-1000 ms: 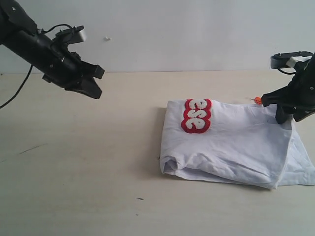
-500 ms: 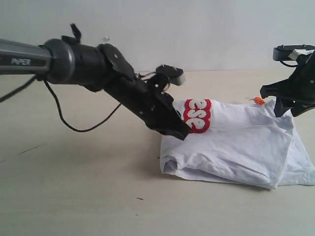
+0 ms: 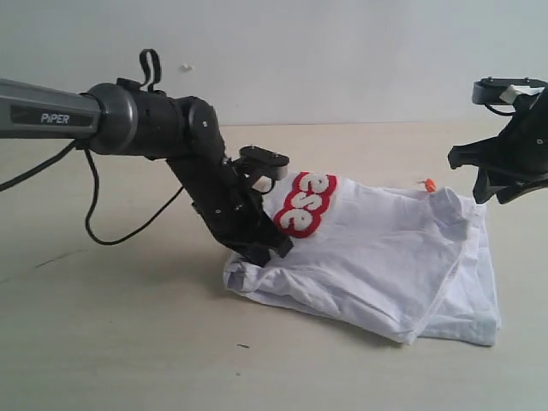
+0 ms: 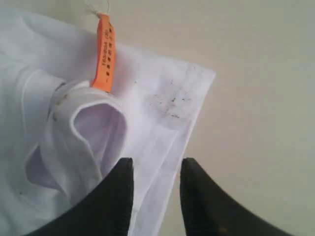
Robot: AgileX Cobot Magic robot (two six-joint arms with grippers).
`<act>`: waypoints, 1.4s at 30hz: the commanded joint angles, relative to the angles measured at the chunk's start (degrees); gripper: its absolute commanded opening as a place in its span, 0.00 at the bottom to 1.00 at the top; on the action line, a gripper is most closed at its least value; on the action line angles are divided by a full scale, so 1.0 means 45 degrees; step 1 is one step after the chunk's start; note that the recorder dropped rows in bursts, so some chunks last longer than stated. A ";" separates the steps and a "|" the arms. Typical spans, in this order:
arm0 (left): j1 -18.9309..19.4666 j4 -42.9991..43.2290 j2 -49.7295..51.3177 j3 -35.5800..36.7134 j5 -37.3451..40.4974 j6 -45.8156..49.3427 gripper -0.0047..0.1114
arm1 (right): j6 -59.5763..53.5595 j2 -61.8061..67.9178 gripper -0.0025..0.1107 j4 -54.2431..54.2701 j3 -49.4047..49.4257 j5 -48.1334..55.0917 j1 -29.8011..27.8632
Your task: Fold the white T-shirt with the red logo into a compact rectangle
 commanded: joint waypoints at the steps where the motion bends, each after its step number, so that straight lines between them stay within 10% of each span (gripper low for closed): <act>1: 0.0896 0.0867 -0.0216 0.1686 0.0227 -0.0205 0.04 | -0.1410 -0.0123 0.31 0.1690 -0.0213 0.0318 -0.0050; 9: 0.2369 -0.0402 -0.2150 0.3923 -0.1124 -0.0975 0.04 | -0.3282 0.0227 0.31 0.3475 -0.0413 0.2086 0.1001; 18: 0.0893 -0.0744 -0.3254 0.5788 -0.0850 -0.0943 0.04 | -0.4930 0.0347 0.49 0.5703 -0.0464 0.2530 0.2339; 26: 0.1286 -0.1330 -0.6413 0.5788 -0.2535 -0.0892 0.04 | -0.3192 0.0612 0.57 0.3888 -0.0464 0.0488 0.2339; 42: 0.1495 -0.1356 -0.7937 0.5788 -0.3338 -0.0665 0.04 | -0.5055 0.3350 0.45 0.6639 -0.1821 0.0897 0.2339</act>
